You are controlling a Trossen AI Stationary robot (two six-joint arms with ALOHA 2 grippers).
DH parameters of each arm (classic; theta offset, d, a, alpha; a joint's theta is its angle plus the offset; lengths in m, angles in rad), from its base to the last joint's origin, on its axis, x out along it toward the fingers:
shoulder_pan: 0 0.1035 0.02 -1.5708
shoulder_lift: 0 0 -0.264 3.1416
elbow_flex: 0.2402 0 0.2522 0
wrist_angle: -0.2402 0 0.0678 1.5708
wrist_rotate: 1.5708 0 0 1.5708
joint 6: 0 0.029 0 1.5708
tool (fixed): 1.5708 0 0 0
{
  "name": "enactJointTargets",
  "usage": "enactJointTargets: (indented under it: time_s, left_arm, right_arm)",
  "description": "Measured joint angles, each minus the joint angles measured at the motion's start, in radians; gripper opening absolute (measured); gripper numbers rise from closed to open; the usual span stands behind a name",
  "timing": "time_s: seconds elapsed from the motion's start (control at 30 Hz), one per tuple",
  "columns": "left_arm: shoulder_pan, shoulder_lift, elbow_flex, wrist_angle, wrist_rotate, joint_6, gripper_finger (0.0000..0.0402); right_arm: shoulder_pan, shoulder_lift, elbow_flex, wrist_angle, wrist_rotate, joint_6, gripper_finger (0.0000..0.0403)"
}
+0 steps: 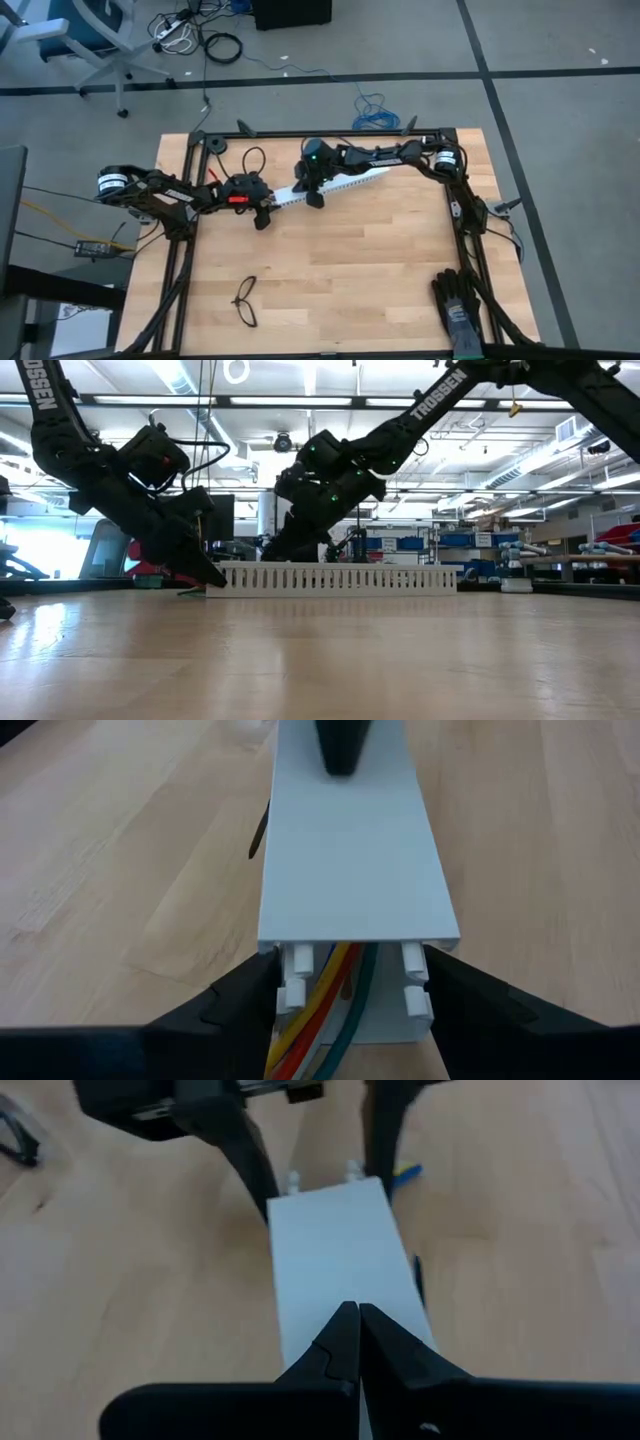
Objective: Ziptie cables
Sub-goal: Close the white cable duct lid
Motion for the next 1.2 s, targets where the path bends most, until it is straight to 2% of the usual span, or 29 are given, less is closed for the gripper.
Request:
enactJointTargets:
  time_s: [0.27,0.53,0.7,0.97,1.2]
  left_arm:
    - [0.000,0.001,0.002,0.013,-0.008,0.024,0.0230]
    - [0.000,0.000,0.003,-0.005,-0.009,0.023,0.0230]
    - [0.000,0.000,0.003,-0.005,-0.009,0.023,0.0230]
    - [0.000,-0.001,0.002,-0.006,-0.008,0.020,0.0230]
    - [0.000,0.000,0.002,-0.006,-0.006,0.023,0.0230]
  right_arm:
    - [0.005,-0.030,0.005,0.024,-0.020,-0.003,0.0000]
    - [-0.039,-0.176,-0.056,-0.122,0.064,-0.019,0.0000]
    - [-0.078,-0.175,-0.104,-0.237,0.096,0.005,0.0000]
    - [-0.031,-0.097,-0.108,-0.003,0.052,0.008,0.0000]
    - [-0.023,-0.103,-0.109,0.060,0.031,0.007,0.0000]
